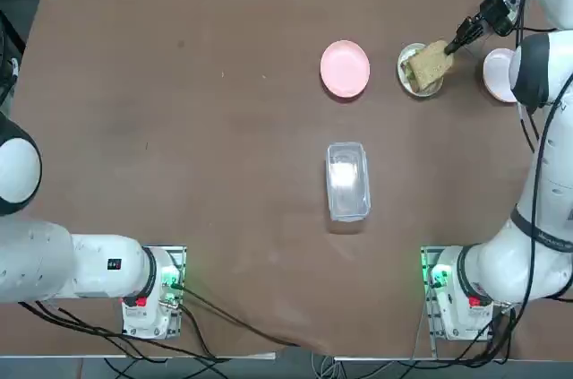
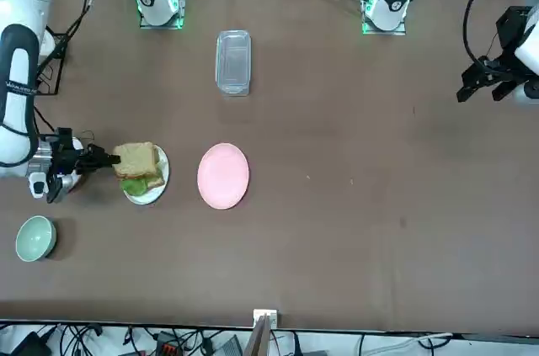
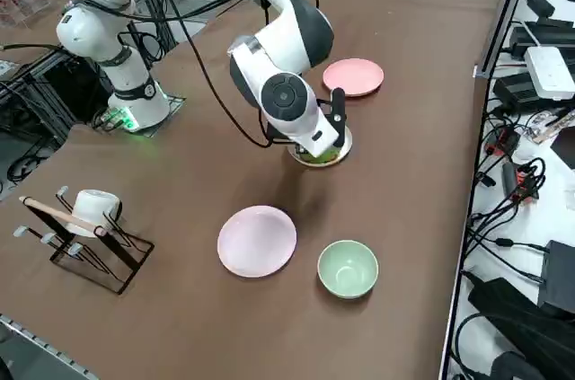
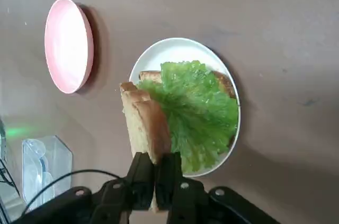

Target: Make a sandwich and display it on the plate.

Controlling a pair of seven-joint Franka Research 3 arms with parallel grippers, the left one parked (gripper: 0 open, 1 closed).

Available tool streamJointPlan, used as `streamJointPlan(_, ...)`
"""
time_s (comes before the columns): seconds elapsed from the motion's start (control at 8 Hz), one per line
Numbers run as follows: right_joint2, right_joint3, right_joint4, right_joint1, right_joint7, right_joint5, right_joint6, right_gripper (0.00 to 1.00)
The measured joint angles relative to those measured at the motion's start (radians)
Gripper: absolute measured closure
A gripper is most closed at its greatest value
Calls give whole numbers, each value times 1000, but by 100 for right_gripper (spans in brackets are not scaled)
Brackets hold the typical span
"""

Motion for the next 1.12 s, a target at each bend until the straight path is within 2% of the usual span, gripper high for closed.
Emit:
streamJointPlan(0.75,28,7,19,-2,-27,0,-12,93)
streamJointPlan(1.12,45,7,41,-2,-39,0,-12,85)
